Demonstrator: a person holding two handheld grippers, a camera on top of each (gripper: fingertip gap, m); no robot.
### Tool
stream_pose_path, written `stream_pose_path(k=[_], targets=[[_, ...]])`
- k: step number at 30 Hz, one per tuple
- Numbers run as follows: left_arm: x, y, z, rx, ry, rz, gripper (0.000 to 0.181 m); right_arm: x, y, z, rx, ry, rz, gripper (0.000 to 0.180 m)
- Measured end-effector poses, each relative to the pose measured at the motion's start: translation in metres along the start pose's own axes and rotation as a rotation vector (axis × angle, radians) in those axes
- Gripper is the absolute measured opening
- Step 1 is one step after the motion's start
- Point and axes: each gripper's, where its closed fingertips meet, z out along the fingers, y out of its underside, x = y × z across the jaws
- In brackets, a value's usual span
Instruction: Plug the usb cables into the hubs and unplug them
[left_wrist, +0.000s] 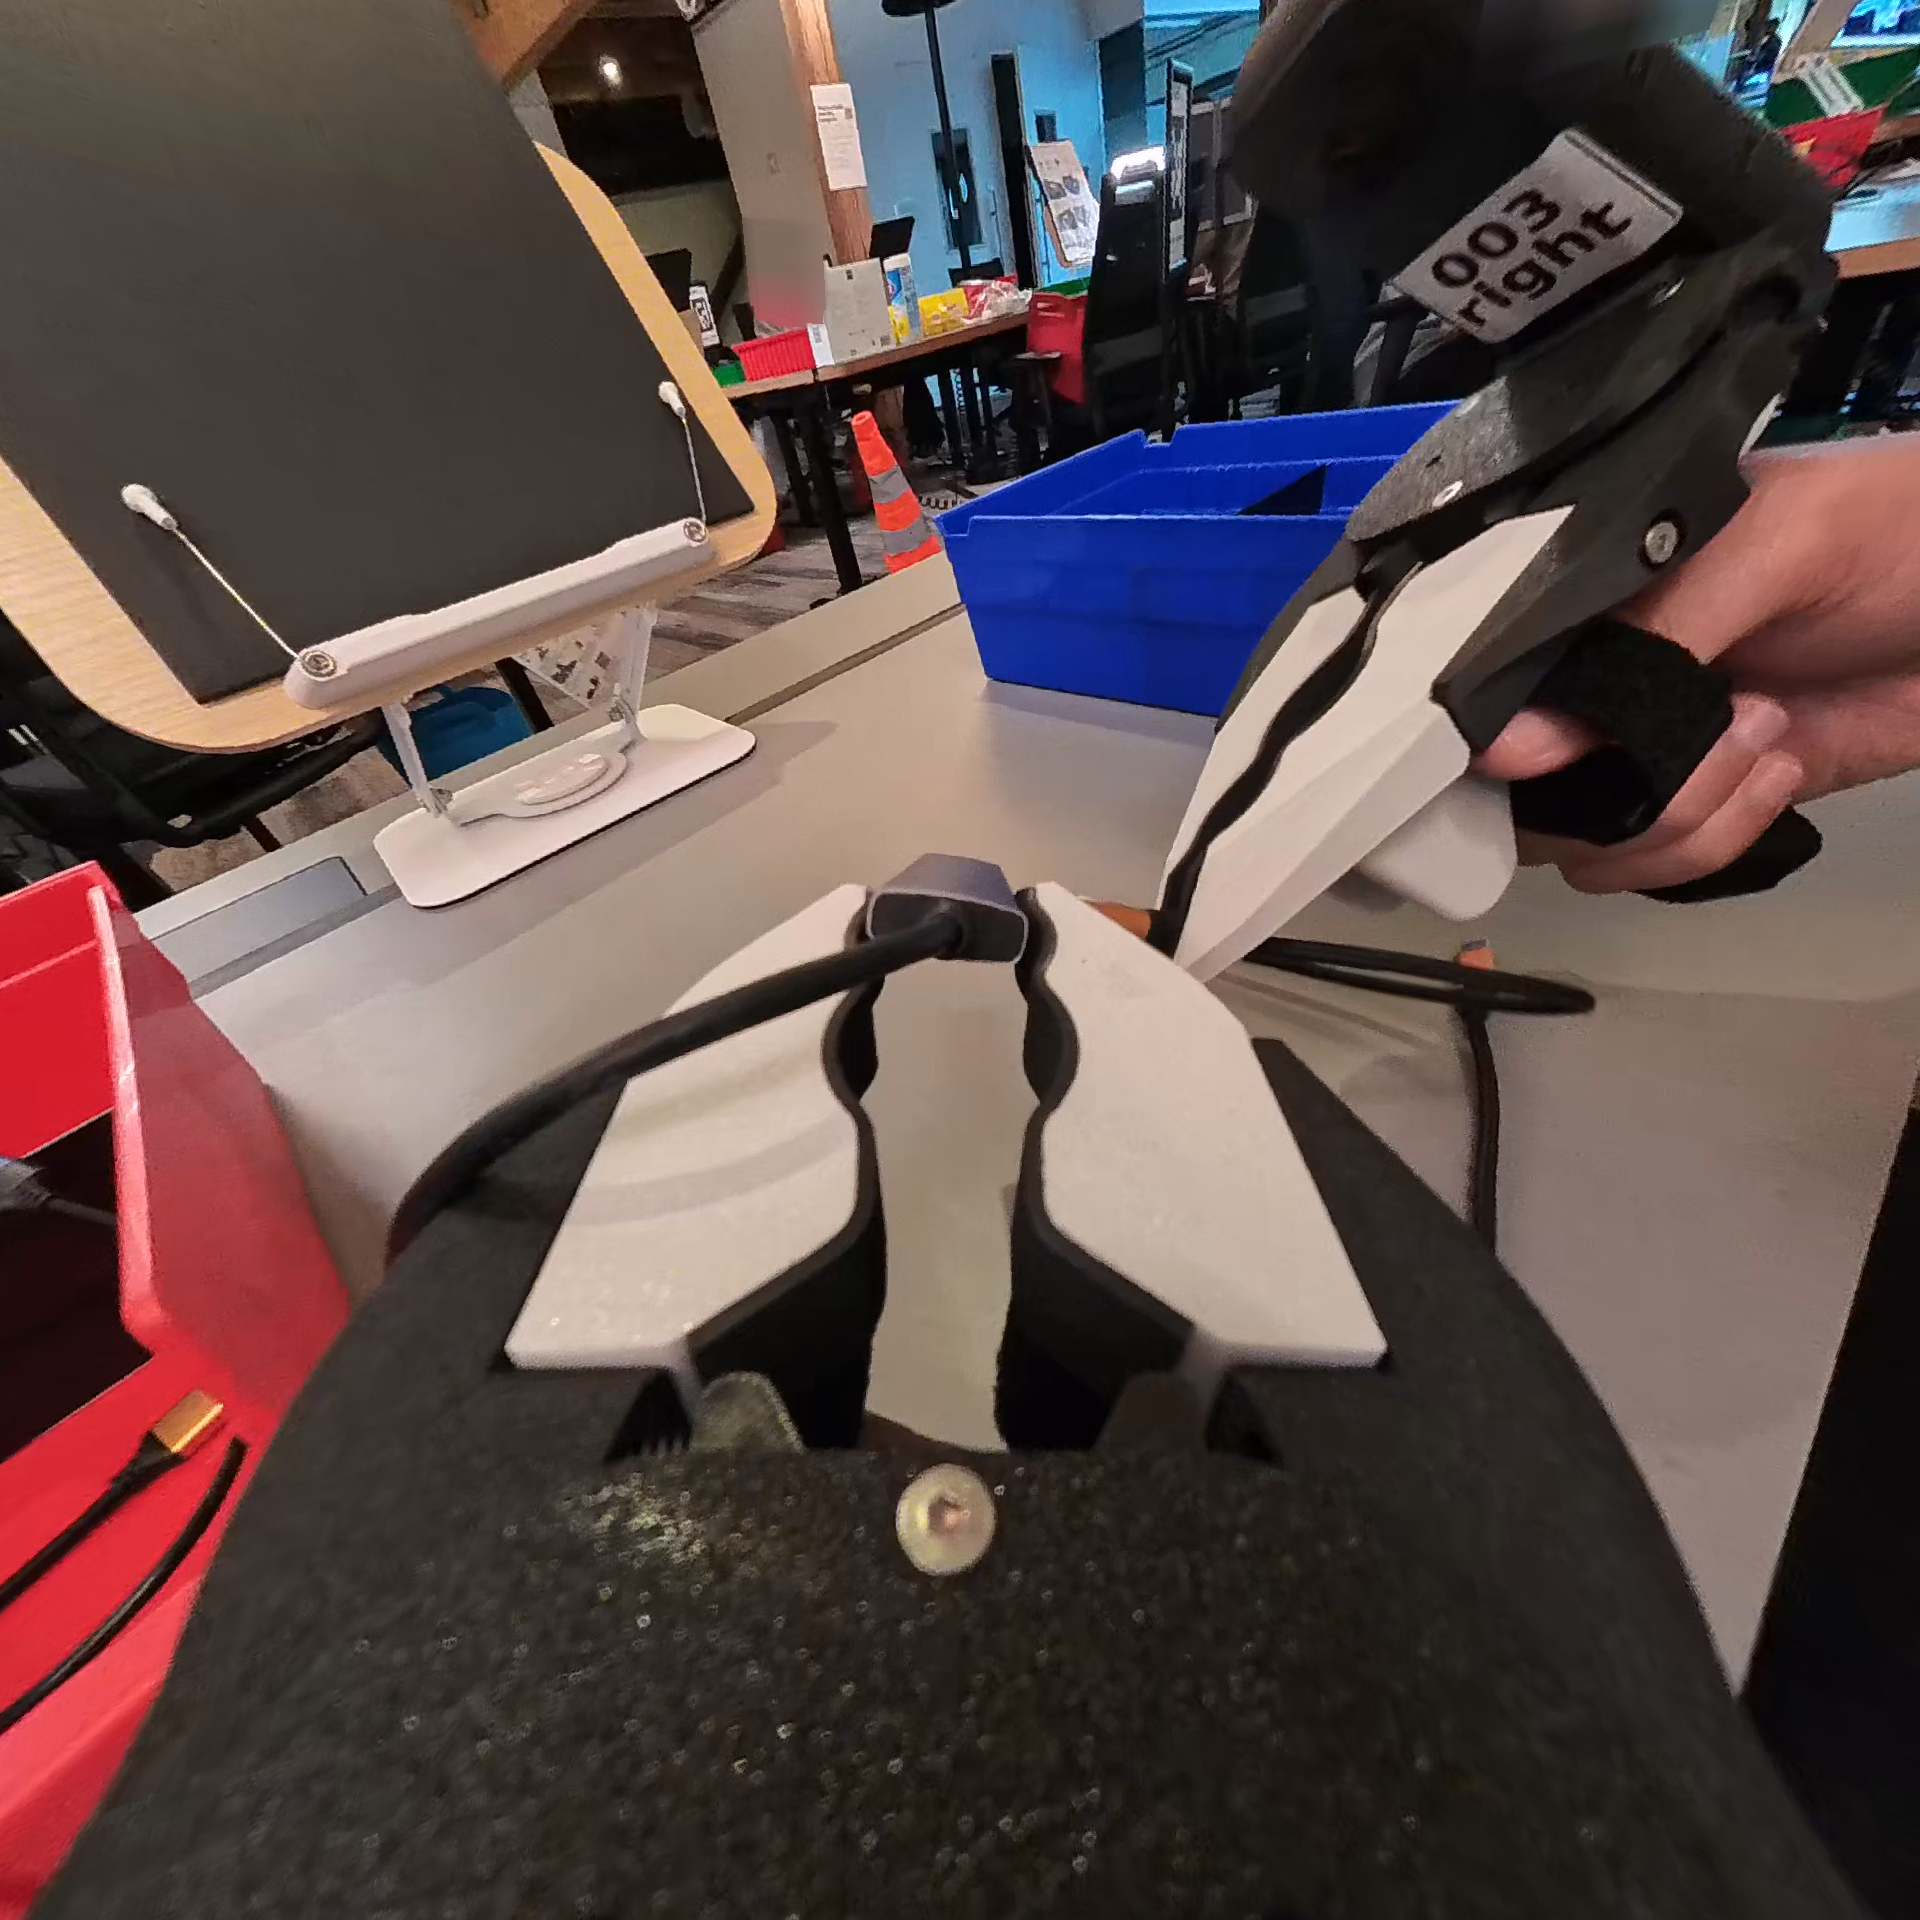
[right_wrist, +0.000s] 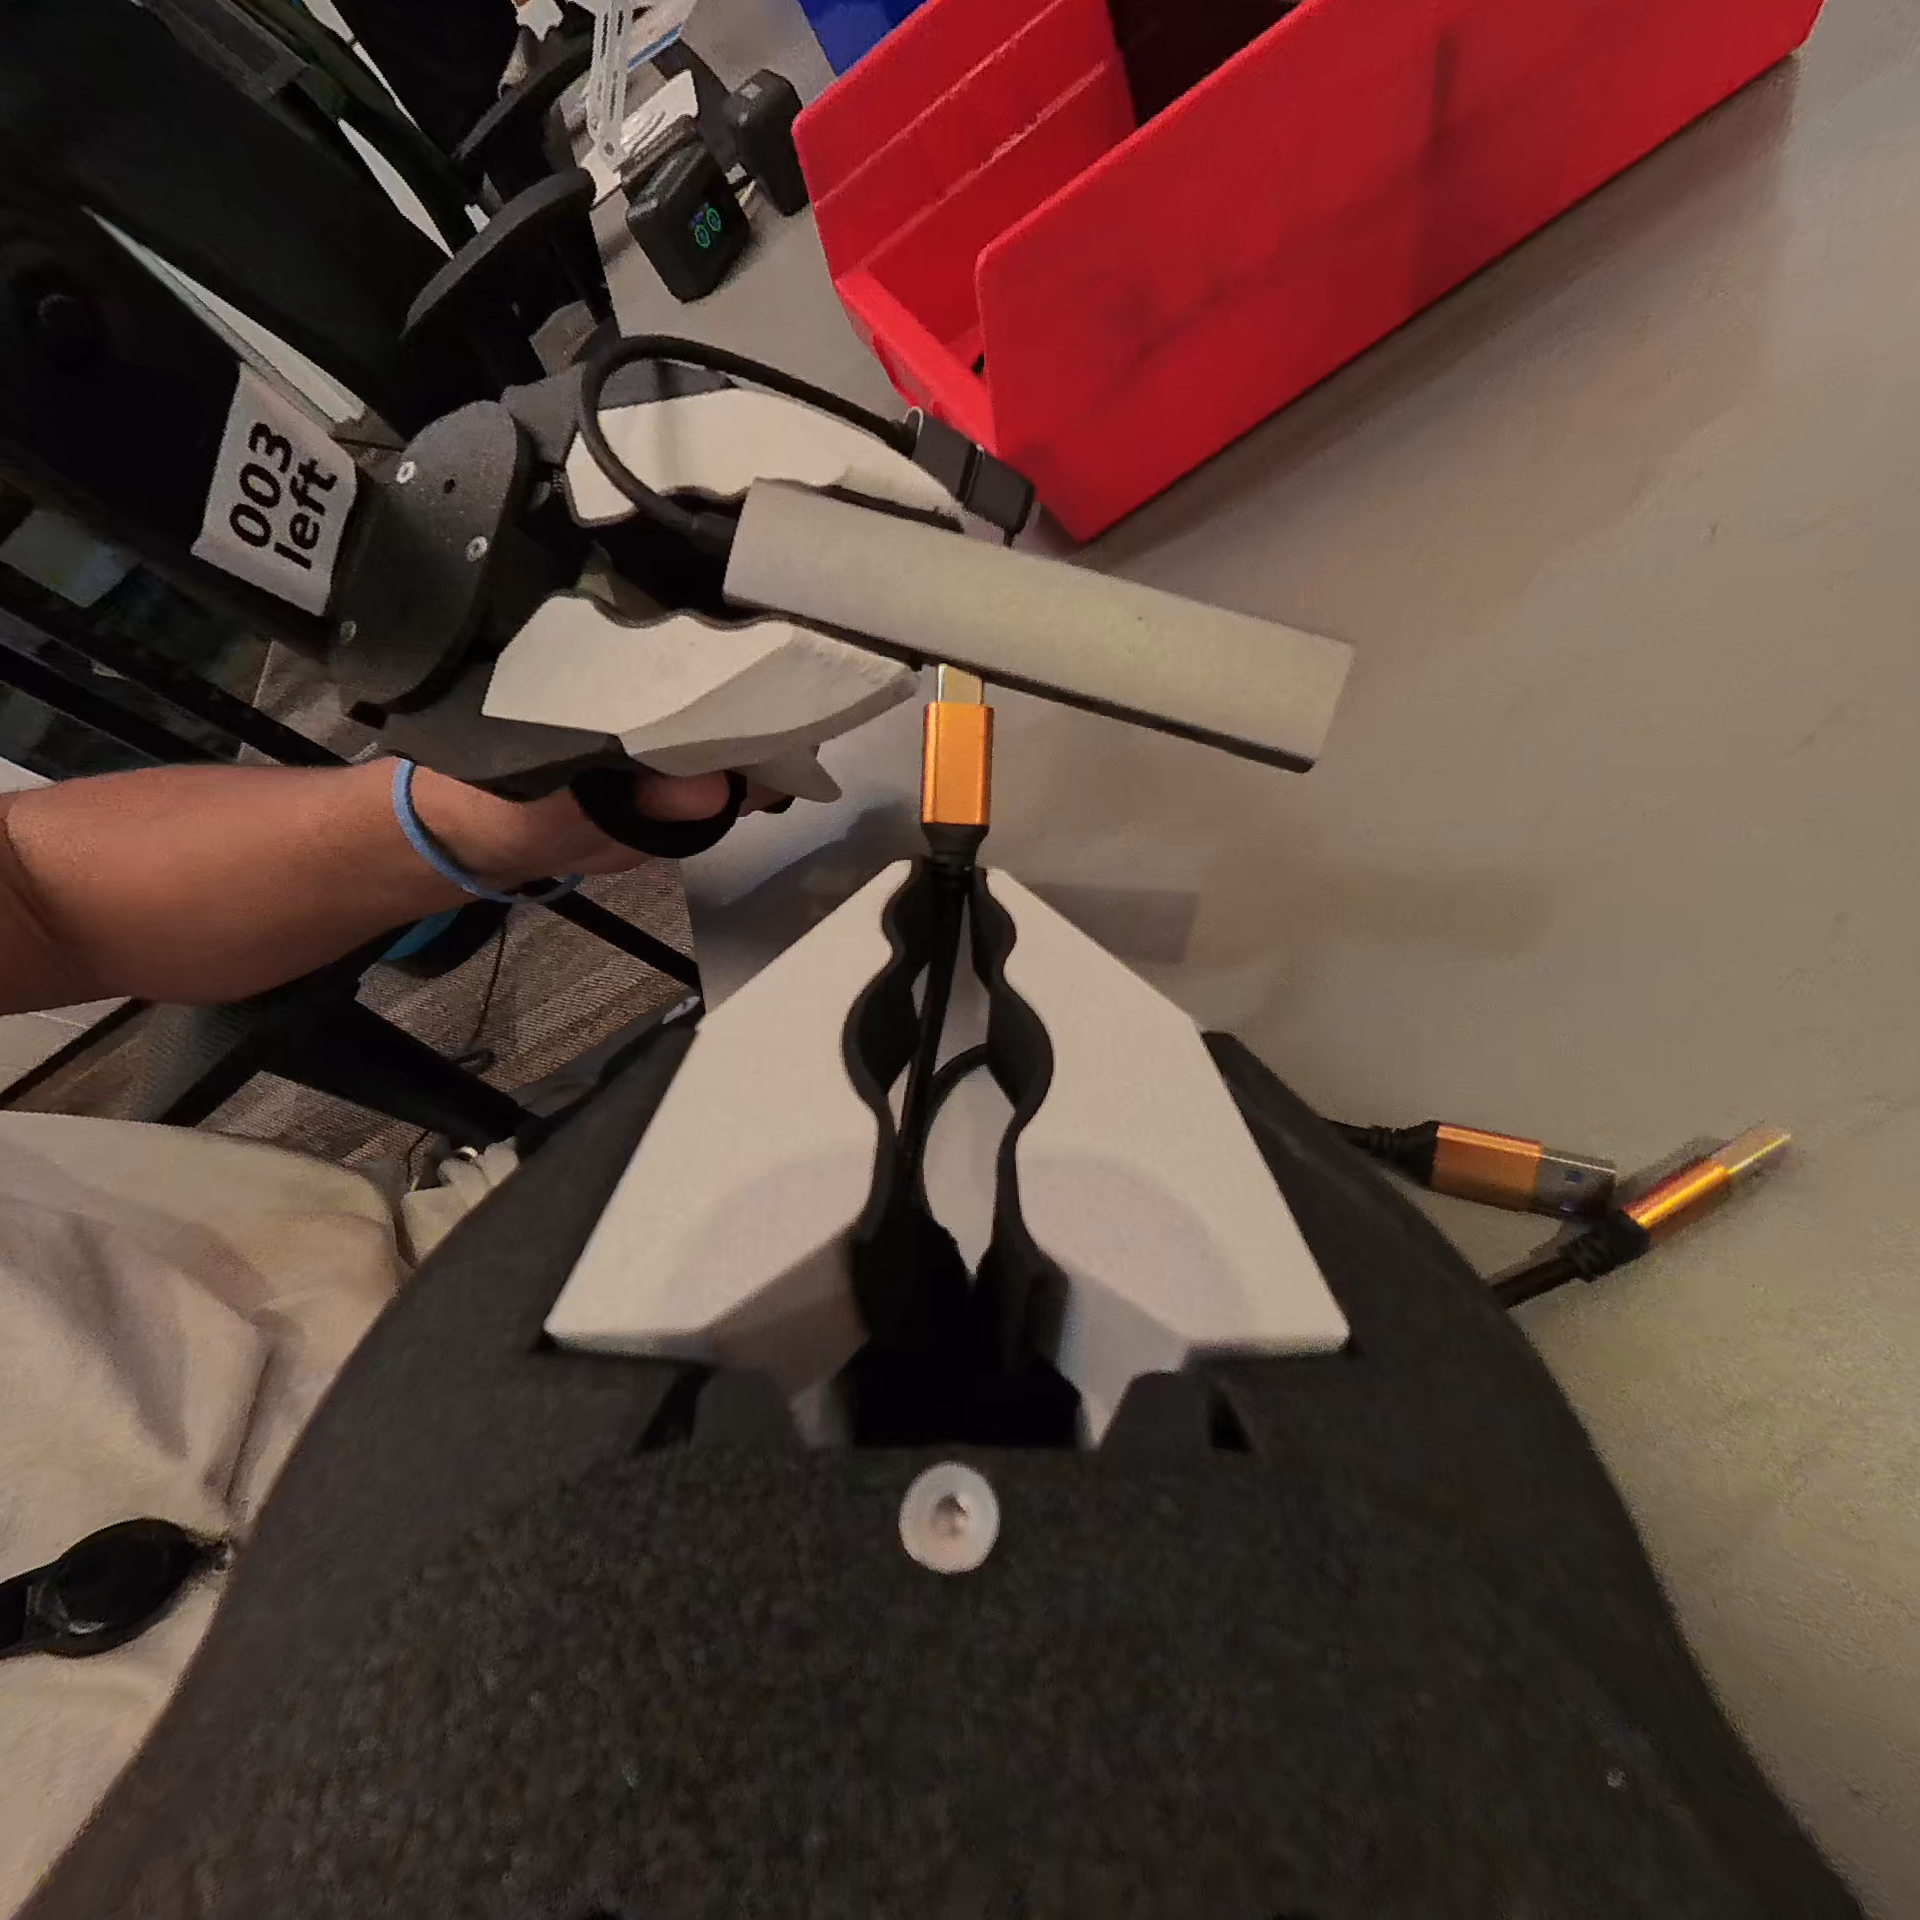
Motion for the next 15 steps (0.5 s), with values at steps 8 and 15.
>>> stream_pose_path(k=[8, 15], targets=[[0.0005, 0.0036, 0.0016, -0.031, -0.028, 0.054, 0.024, 0.0058, 0.0026, 0.0015, -0.018, 0.053, 0.005, 0.005], [-0.0020, 0.0086, 0.0020, -0.067, -0.027, 0.018, 0.024, 0.0069, 0.0006, 0.0032, -0.024, 0.143, -0.080, 0.005]])
